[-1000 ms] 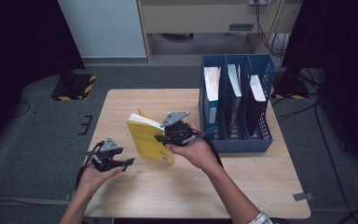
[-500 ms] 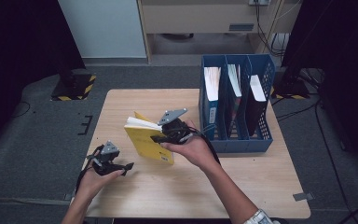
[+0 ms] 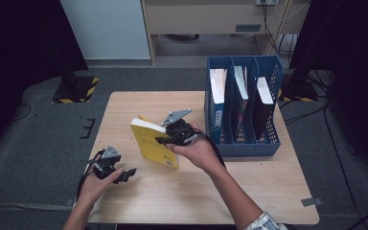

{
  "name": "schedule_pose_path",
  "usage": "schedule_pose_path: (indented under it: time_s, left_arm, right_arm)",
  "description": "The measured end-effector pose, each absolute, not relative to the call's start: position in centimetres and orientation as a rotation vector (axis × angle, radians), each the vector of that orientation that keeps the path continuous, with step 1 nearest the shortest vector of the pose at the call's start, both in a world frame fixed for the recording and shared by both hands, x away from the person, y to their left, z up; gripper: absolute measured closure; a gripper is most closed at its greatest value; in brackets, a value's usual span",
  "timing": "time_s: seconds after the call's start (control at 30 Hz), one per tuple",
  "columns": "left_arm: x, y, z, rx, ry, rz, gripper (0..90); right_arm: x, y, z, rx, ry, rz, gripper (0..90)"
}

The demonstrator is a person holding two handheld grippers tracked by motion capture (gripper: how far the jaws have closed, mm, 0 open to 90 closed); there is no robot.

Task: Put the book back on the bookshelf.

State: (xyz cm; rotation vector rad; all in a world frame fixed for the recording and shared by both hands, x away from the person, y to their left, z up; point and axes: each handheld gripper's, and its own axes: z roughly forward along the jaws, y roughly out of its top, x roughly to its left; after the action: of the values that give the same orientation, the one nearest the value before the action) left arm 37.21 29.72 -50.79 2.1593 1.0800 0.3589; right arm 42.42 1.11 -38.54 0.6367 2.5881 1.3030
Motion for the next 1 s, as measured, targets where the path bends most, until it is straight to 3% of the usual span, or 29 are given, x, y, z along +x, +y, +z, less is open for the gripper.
schedule_pose_path:
  time_s: [0.5, 1.0]
  left_arm:
    - [37.3, 30.8, -51.1, 2.163, 1.127, 0.389, 8.2]
    - [37.5, 30.8, -52.1, 2.237, 1.144, 0.425, 6.6]
  right_arm:
    - [43.5, 0.7, -37.5, 0.751, 2.566, 1.333, 75.2]
    - [43.5, -2.7, -35.2, 0.778, 2.489, 1.346, 75.2]
